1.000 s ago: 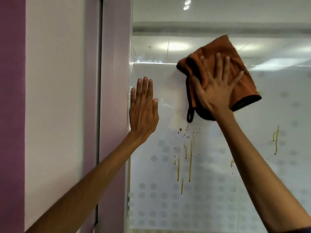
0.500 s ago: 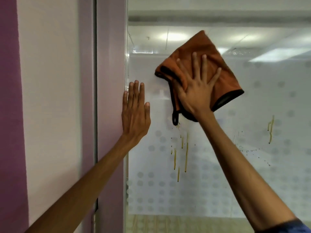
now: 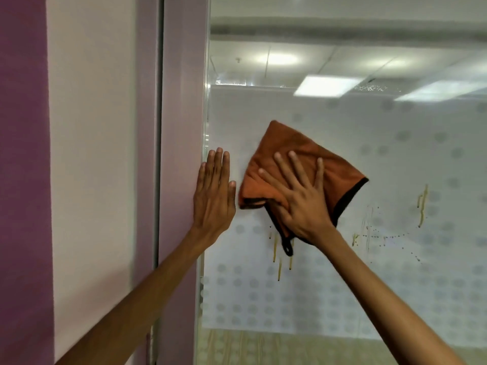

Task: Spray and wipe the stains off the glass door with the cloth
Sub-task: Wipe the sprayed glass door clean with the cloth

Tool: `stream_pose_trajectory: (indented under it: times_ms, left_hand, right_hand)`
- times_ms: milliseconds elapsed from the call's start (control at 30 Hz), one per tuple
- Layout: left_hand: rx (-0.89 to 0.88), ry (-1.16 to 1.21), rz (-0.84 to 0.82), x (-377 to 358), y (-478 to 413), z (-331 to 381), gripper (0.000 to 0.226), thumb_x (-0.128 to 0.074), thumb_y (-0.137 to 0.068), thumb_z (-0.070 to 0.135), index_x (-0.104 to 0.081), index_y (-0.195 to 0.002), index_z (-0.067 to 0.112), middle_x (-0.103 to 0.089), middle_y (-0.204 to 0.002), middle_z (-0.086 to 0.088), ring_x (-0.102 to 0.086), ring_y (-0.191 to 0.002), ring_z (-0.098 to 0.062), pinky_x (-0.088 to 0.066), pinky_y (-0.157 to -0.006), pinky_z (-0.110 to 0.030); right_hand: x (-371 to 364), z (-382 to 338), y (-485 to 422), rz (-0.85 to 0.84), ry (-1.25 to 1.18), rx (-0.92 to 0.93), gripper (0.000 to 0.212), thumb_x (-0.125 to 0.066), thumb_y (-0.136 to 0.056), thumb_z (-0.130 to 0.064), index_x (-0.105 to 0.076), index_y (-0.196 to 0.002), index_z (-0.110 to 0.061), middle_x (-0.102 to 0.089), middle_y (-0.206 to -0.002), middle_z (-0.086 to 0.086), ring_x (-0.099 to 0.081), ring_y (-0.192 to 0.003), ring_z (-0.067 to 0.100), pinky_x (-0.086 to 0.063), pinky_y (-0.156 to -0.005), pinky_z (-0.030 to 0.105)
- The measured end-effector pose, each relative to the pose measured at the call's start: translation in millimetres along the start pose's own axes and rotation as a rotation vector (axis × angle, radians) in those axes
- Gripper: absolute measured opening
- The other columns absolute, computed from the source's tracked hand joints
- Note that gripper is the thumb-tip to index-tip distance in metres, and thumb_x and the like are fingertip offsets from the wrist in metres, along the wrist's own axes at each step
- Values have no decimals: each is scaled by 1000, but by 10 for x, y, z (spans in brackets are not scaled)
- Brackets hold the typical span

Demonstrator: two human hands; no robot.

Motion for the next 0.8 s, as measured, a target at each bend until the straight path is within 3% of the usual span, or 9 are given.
stream_pose_trajectory:
  times_ms: [67, 200, 300, 400, 567, 600, 733, 800]
  left_hand:
    - [7, -8, -21, 9, 38, -6, 57, -26, -105, 22, -13, -158, 6, -10, -167, -10, -3, -155, -22, -4, -127, -38]
    - [48, -39, -25, -26, 57, 10, 57, -22, -105, 23, -13, -157, 5, -10, -166, -13, -1, -155, -26, -6, -127, -42]
    - [9, -33, -26, -2, 89, -11, 58, -32, -102, 15, -14, -156, 2, -12, -165, -16, -2, -155, -27, -6, -127, -41]
    - [-13, -52, -81, 35, 163, -115, 57, -26, -105, 21, -8, -157, 6, -7, -166, -10, -1, -155, -21, -1, -127, -35]
    - [-13, -97, -102, 28, 216, -151, 57, -20, -105, 24, -4, -158, 9, -4, -167, -7, 0, -155, -20, 4, -126, -32]
    - [-3, -95, -92, 27, 211, -152, 57, -20, -105, 23, -6, -158, 9, -5, -167, -7, -1, -155, -20, 4, -126, -32]
    - [18, -76, -65, 50, 211, -119, 57, -31, -103, 16, -15, -156, 4, -14, -166, -11, -7, -155, -23, -1, -127, -35]
    - [27, -66, -89, 59, 248, -126, 57, -27, -104, 19, -13, -157, 4, -11, -166, -10, -5, -155, -22, 1, -126, -34]
  right_hand:
    - [27, 207, -25, 26, -3, -26, 58, -24, -99, -55, -24, -156, -42, -16, -168, 1, -6, -157, 27, 0, -118, 69]
    - [142, 379, -498, 104, -36, -301, 58, -24, -101, -57, -18, -157, -42, -11, -169, 3, -3, -156, 30, 3, -118, 68]
    - [8, -39, -255, 76, -17, -131, 62, -27, -99, -55, -17, -158, -40, -10, -169, 4, -1, -156, 31, 2, -117, 70]
    - [-45, -47, 83, 17, -25, 14, 60, -28, -98, -56, -23, -156, -42, -16, -168, 2, -5, -157, 27, 1, -118, 69]
    - [218, 560, -519, 183, -95, -433, 58, -32, -100, -54, -21, -156, -44, -15, -168, 3, -6, -156, 29, 4, -118, 68]
    - [221, 468, -590, 184, -92, -437, 58, -31, -100, -55, -20, -156, -43, -14, -168, 4, -5, -156, 31, 4, -118, 68]
    - [-37, -172, -59, 60, -72, -58, 60, -29, -99, -54, -22, -157, -40, -14, -168, 2, -5, -157, 28, 1, -118, 68]
    - [-110, -129, 380, -8, -74, 21, 60, -31, -97, -53, -24, -156, -42, -17, -168, 0, -6, -157, 25, 0, -120, 65]
Point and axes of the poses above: each hand's wrist, its own y-axis away from the middle knuckle, its own x-axis out of the back of the hand, z = x × y, the point moved 7 cm from there along -y, towards the middle knuckle
